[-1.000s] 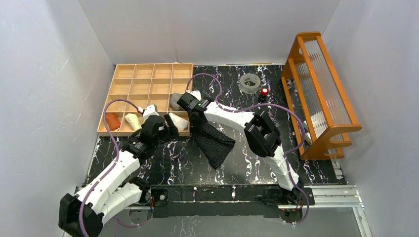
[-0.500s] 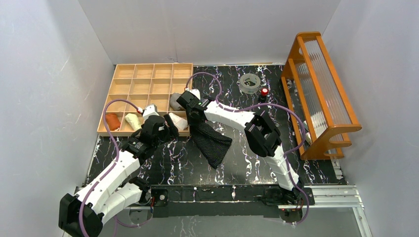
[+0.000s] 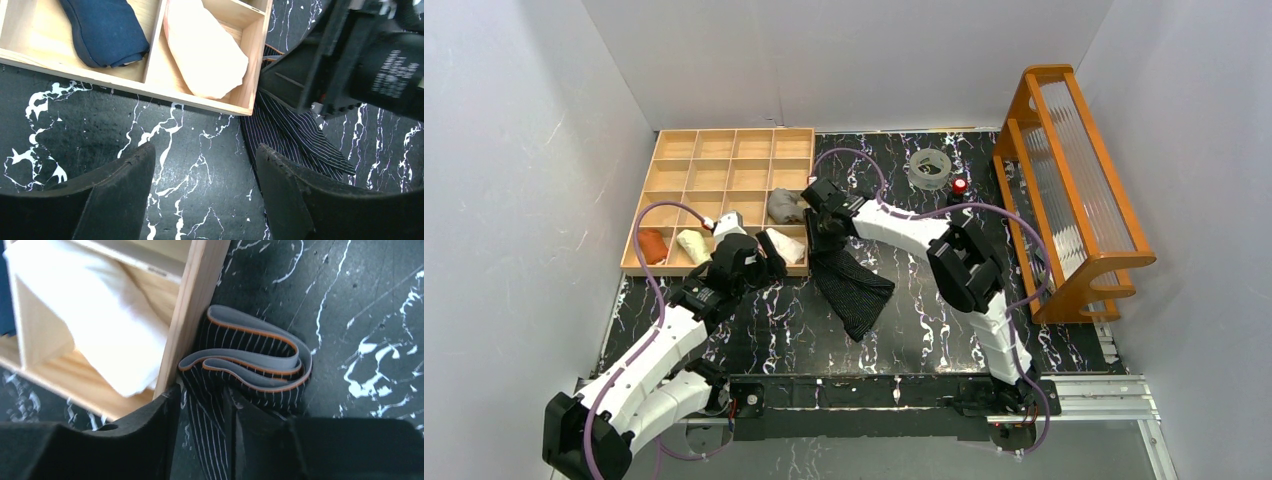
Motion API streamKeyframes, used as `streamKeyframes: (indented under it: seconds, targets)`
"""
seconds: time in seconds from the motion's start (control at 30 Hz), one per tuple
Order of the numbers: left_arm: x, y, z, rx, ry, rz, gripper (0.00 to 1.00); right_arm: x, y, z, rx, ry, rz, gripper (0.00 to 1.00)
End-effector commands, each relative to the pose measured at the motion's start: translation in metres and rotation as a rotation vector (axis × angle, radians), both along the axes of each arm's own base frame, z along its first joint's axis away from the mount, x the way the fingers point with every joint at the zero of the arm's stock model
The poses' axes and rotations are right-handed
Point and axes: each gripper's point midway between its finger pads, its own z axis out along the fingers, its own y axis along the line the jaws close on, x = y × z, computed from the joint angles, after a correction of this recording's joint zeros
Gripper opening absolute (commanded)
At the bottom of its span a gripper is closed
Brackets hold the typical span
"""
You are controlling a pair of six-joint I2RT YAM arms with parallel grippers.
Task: Roll the underwear
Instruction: Fold the underwear at the center of the board.
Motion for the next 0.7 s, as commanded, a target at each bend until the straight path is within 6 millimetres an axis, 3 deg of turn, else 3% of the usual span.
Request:
streamKeyframes:
  seconds: [0.0, 0.1, 0.2, 0.3, 0.43, 0.57, 0.67]
  targets:
    - [0.003, -0.004, 0.000, -0.009, 0.000, -0.016, 0.71, -0.006, 0.016, 0.087, 0.237, -0.075, 0.136, 0.48]
    - [0.006, -0.009, 0.005, -0.020, -0.006, -0.032, 0.71, -0.006, -0.007, 0.111, 0.296, -0.104, 0.115, 0.54]
    - [0.008, -0.014, 0.011, -0.033, -0.018, -0.051, 0.72, -0.007, -0.046, 0.108, 0.316, -0.074, 0.062, 0.54]
    - [0.011, -0.027, 0.013, -0.062, -0.025, -0.116, 0.72, -0.004, -0.089, 0.101, 0.302, -0.069, -0.017, 0.55]
    - [0.010, -0.063, 0.013, -0.147, -0.016, -0.293, 0.73, -0.009, -0.137, 0.073, 0.280, 0.001, -0.069, 0.63]
    - [0.003, -0.096, 0.008, -0.242, 0.017, -0.460, 0.73, -0.030, -0.149, 0.052, 0.374, 0.139, 0.001, 0.65]
    - [-0.009, -0.114, -0.007, -0.284, 0.098, -0.551, 0.72, -0.044, -0.149, 0.046, 0.447, 0.219, 0.055, 0.69]
